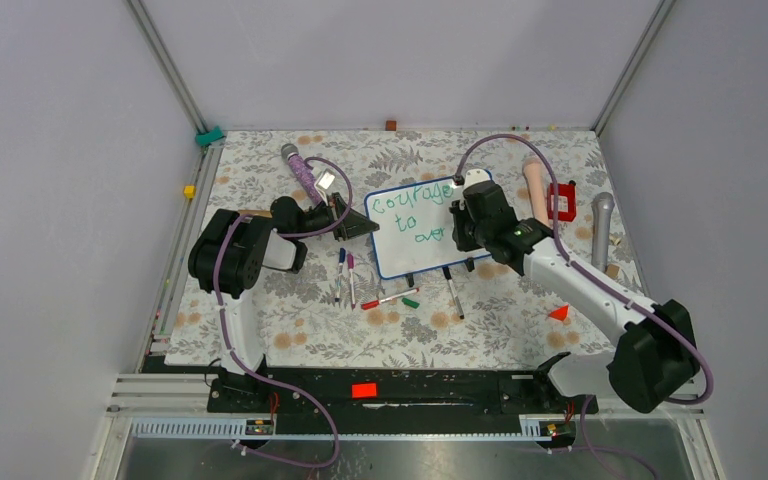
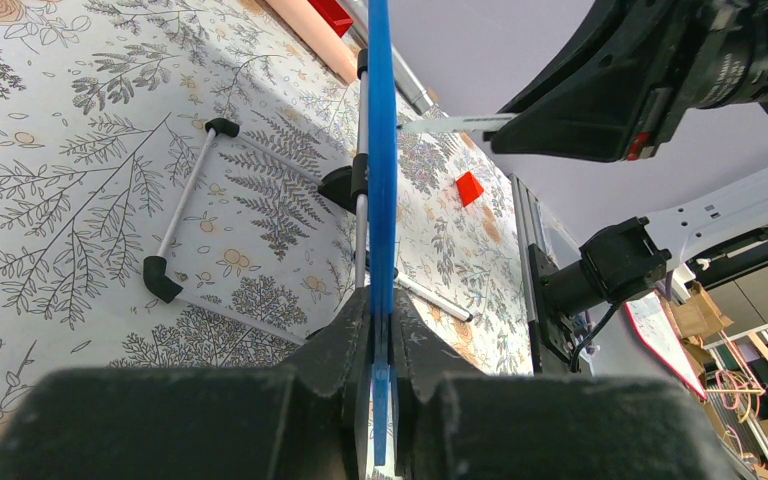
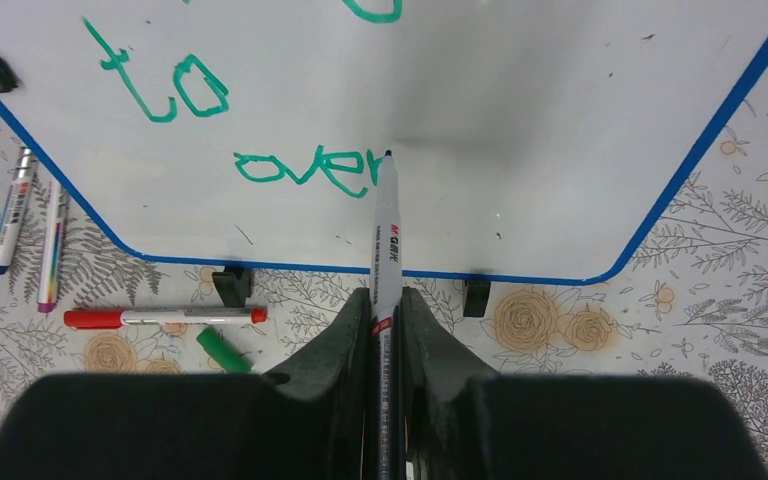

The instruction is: Write a sentence on the whiteboard

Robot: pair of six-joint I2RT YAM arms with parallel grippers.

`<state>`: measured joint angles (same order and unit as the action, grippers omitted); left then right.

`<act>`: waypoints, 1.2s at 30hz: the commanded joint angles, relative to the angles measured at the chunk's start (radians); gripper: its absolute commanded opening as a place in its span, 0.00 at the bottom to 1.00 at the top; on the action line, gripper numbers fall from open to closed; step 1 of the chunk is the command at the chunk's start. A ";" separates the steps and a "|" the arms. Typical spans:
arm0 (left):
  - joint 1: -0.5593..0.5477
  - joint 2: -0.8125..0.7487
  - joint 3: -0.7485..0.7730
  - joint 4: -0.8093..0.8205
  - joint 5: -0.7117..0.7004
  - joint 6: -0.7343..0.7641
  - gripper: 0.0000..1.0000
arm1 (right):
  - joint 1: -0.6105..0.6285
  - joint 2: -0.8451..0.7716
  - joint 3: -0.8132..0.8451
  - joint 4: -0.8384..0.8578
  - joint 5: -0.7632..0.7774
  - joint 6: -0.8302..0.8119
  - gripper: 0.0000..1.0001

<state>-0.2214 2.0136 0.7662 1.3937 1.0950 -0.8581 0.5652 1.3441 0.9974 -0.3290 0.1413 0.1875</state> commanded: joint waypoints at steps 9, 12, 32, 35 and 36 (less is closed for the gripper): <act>0.002 -0.003 0.021 0.072 0.009 0.002 0.00 | -0.010 -0.072 -0.022 0.005 0.045 0.011 0.00; 0.002 -0.004 0.025 0.073 0.014 0.001 0.00 | -0.010 -0.048 -0.006 0.004 0.046 0.014 0.00; 0.020 0.002 0.020 0.073 0.046 -0.005 0.00 | -0.010 0.020 0.048 -0.007 0.084 0.043 0.00; 0.022 0.001 0.016 0.072 0.048 -0.003 0.00 | -0.010 0.025 0.049 -0.008 0.078 0.045 0.00; 0.023 0.001 0.015 0.072 0.049 -0.001 0.00 | -0.010 0.030 0.050 -0.007 0.073 0.047 0.00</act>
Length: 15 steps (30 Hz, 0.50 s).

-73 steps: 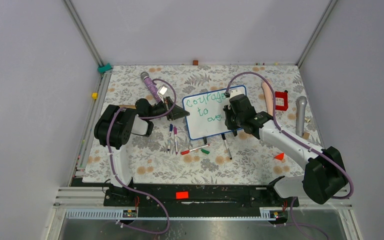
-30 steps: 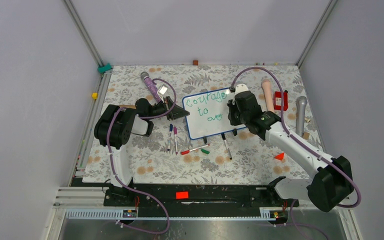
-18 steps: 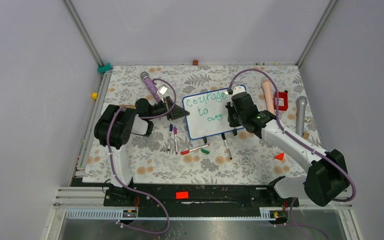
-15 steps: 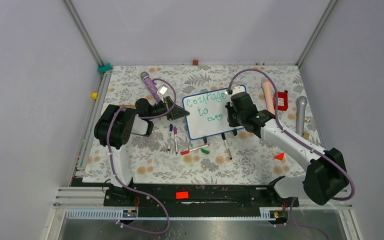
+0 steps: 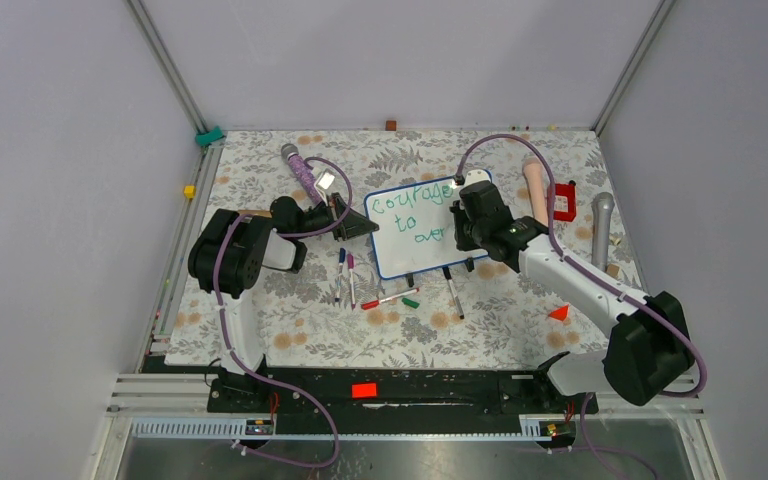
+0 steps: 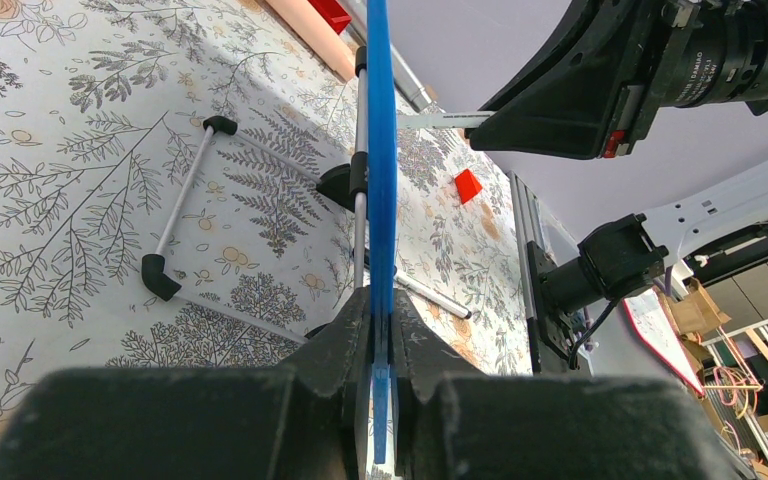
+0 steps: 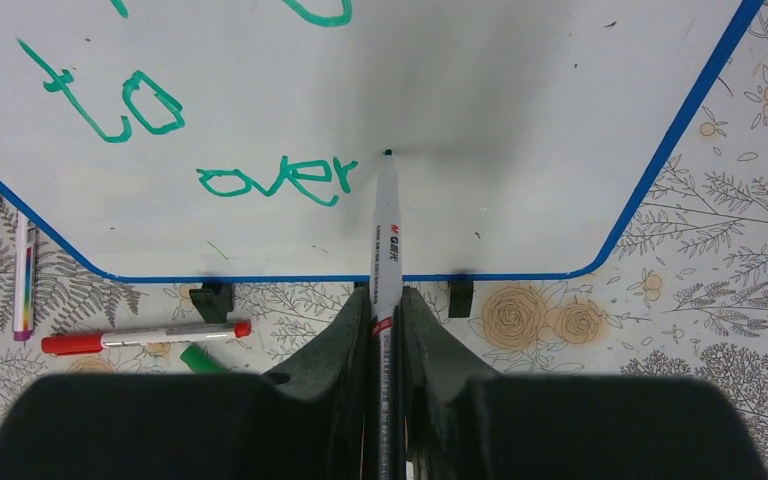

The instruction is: Write a sentence on the whiteboard

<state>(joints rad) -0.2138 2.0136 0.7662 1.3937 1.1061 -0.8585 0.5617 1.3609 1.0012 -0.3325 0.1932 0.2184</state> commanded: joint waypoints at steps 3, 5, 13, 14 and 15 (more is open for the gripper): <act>0.014 0.000 0.013 0.073 0.036 0.001 0.00 | -0.006 0.022 0.050 -0.003 0.002 0.020 0.00; 0.014 0.001 0.015 0.073 0.038 0.000 0.00 | -0.006 0.027 0.050 -0.001 -0.018 0.021 0.00; 0.018 0.010 0.025 0.074 0.041 -0.006 0.00 | -0.006 0.032 0.033 0.003 -0.068 0.025 0.00; 0.020 0.010 0.025 0.074 0.041 -0.007 0.00 | -0.006 0.032 0.031 0.001 -0.068 0.027 0.00; 0.020 0.010 0.026 0.074 0.041 -0.007 0.00 | -0.006 0.033 0.030 -0.004 -0.065 0.027 0.00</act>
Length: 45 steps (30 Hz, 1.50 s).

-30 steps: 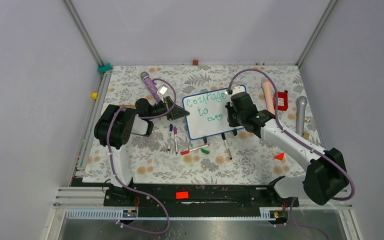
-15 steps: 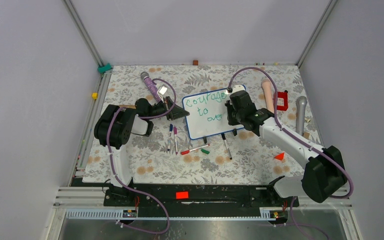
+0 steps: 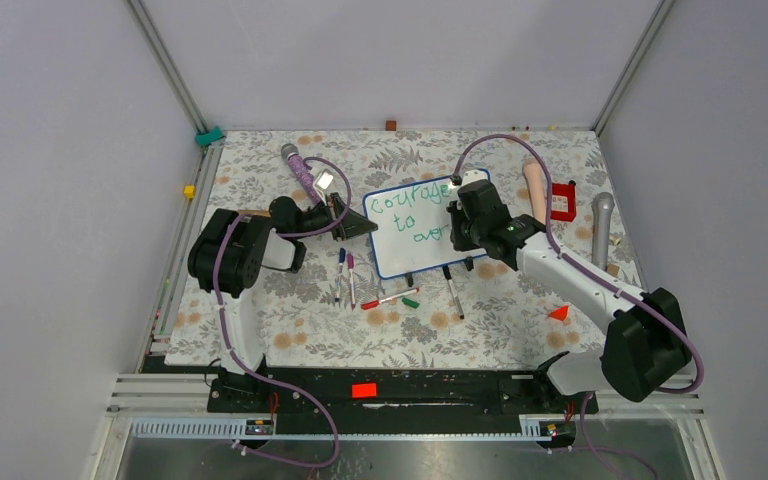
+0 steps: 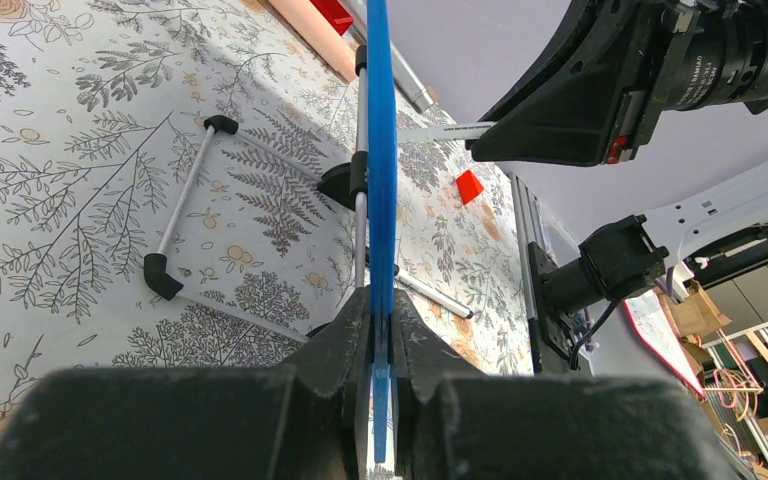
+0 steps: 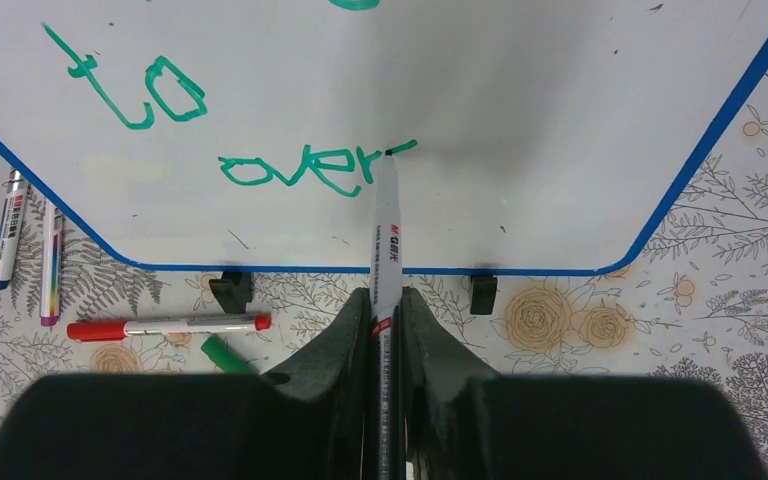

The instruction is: Write a sentence on the whiteboard

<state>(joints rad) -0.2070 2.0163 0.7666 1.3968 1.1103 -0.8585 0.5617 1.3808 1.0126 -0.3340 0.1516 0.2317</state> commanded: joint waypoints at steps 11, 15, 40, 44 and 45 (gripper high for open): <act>0.014 0.009 0.027 0.071 0.036 -0.008 0.00 | -0.006 0.027 0.019 -0.064 0.023 0.004 0.00; 0.014 0.009 0.026 0.071 0.035 -0.008 0.00 | -0.006 0.026 0.032 -0.084 0.078 0.010 0.00; 0.014 0.007 0.020 0.071 0.020 -0.007 0.00 | -0.032 -0.030 0.044 -0.029 0.087 -0.007 0.00; 0.013 0.006 0.019 0.071 0.017 -0.007 0.00 | -0.038 -0.020 0.047 -0.031 0.075 -0.009 0.00; 0.012 0.006 0.020 0.071 0.015 -0.007 0.00 | -0.039 -0.017 0.048 -0.030 0.072 -0.008 0.00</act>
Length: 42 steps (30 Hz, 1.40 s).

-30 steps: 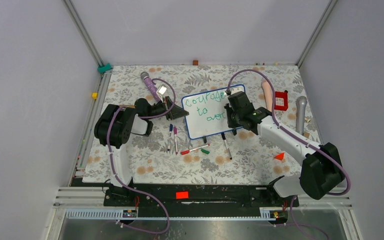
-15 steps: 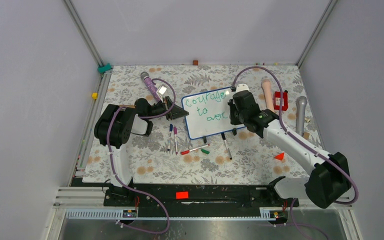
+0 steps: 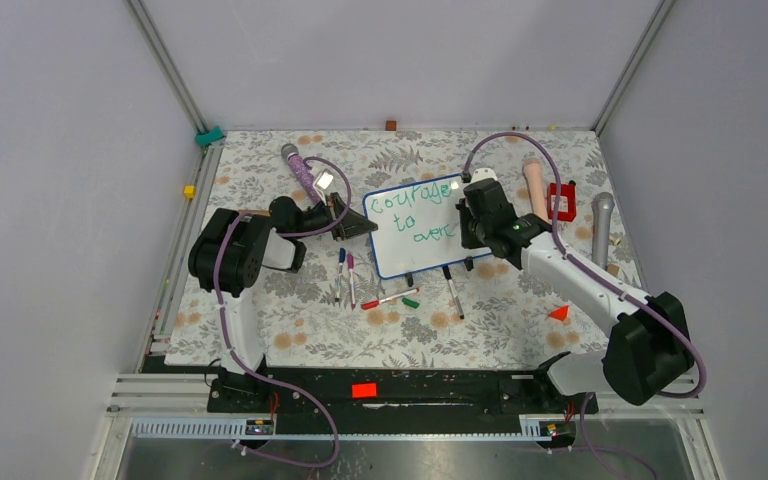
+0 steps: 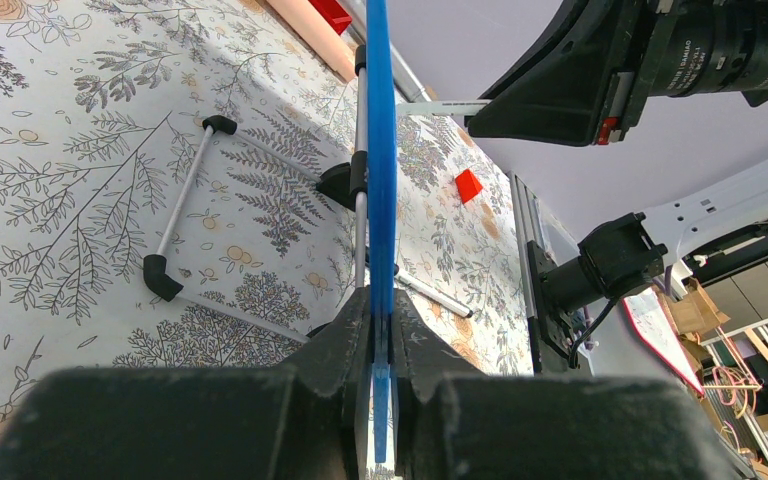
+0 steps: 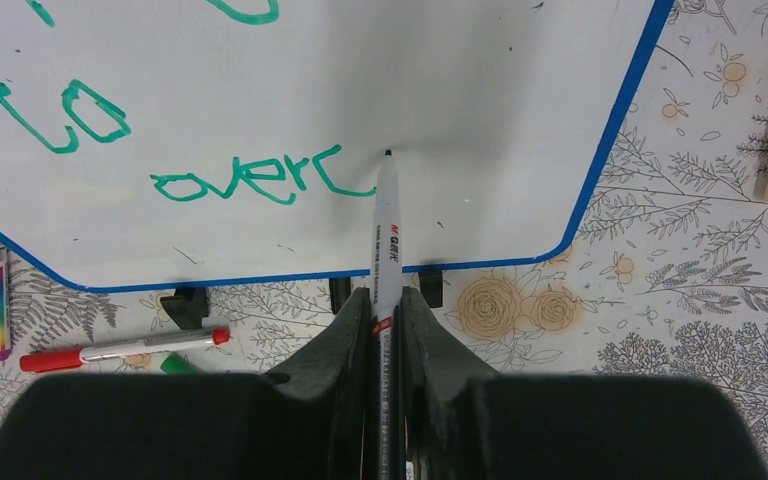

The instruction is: Write a sentence on the whiteboard

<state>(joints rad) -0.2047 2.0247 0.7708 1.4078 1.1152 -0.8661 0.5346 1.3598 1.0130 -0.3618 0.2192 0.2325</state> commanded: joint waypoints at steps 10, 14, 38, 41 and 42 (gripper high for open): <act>0.005 -0.002 0.021 0.059 0.013 0.000 0.00 | -0.016 0.028 0.058 0.010 -0.030 -0.010 0.00; 0.005 -0.004 0.020 0.060 0.014 -0.001 0.00 | -0.016 0.037 0.053 0.009 -0.060 -0.005 0.00; 0.007 0.002 0.029 0.060 0.025 0.001 0.00 | -0.028 0.075 0.117 -0.062 0.043 -0.018 0.00; 0.007 0.004 0.030 0.060 0.027 -0.001 0.00 | -0.029 0.078 0.123 -0.043 0.031 -0.021 0.00; 0.008 0.005 0.032 0.060 0.027 0.000 0.00 | -0.028 0.076 0.124 -0.040 0.026 -0.021 0.00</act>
<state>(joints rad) -0.2047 2.0251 0.7731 1.4082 1.1156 -0.8680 0.5167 1.4277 1.0901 -0.4389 0.2264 0.2234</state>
